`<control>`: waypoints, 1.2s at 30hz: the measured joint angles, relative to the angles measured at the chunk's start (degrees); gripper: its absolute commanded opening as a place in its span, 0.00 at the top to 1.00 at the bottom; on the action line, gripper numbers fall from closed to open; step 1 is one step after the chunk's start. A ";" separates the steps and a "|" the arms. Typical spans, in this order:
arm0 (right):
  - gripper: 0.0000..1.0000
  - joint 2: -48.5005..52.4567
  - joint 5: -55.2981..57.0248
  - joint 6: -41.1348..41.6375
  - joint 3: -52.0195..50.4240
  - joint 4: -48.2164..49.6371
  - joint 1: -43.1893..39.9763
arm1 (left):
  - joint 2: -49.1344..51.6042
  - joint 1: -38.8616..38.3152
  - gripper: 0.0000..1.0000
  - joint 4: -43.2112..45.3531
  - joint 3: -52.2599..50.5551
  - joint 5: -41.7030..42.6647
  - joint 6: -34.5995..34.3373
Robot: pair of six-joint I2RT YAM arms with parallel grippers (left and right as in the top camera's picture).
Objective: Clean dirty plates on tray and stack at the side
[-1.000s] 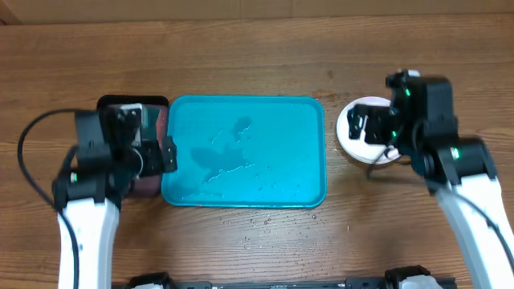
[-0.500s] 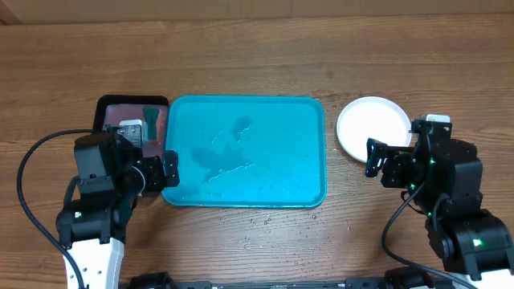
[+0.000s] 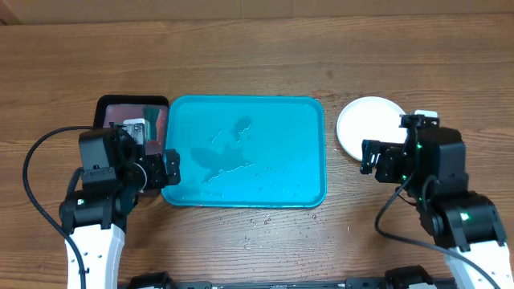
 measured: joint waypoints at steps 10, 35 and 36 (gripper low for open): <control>0.00 -2.36 1.01 -0.11 -1.16 5.31 -0.02 | 3.06 0.00 0.00 0.00 0.00 0.00 0.00; 0.00 -44.17 2.97 -1.01 -46.07 57.96 -1.36 | 5.16 0.00 0.00 0.00 -0.13 0.22 0.00; 0.00 -44.87 3.08 -1.27 -46.56 58.21 -1.60 | 5.16 0.00 0.00 0.00 -0.13 0.22 0.00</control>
